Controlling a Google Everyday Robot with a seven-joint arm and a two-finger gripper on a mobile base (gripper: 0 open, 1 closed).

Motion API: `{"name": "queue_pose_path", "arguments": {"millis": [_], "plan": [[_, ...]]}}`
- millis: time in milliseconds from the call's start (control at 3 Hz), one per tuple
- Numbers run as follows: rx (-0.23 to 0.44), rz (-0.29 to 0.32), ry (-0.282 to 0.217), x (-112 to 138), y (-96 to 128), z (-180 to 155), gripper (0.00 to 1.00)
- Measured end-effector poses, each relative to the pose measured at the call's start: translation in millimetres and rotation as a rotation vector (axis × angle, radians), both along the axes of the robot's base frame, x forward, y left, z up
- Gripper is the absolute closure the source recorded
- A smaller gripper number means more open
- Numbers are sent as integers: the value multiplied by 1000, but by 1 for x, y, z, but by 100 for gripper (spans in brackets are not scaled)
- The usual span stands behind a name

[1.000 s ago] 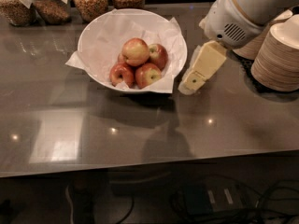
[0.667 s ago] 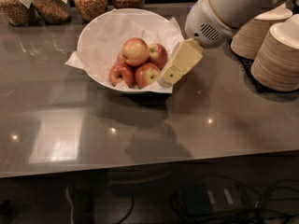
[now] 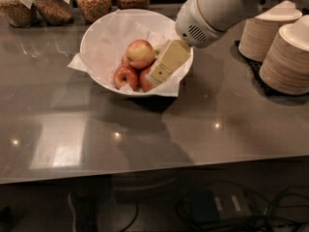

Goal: Pick apple from white bowl

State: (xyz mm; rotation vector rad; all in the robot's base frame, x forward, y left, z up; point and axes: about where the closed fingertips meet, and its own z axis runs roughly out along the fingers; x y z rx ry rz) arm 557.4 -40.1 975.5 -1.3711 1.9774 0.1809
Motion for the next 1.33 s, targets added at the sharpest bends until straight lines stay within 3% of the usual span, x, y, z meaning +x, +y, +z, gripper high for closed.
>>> {"name": "queue_pose_path", "arguments": {"millis": [333, 1000, 1333], "plan": [[12, -2, -17, 2, 1, -1, 0], [151, -9, -73, 28, 26, -14, 0], [214, -11, -85, 44, 43, -21, 19]]}}
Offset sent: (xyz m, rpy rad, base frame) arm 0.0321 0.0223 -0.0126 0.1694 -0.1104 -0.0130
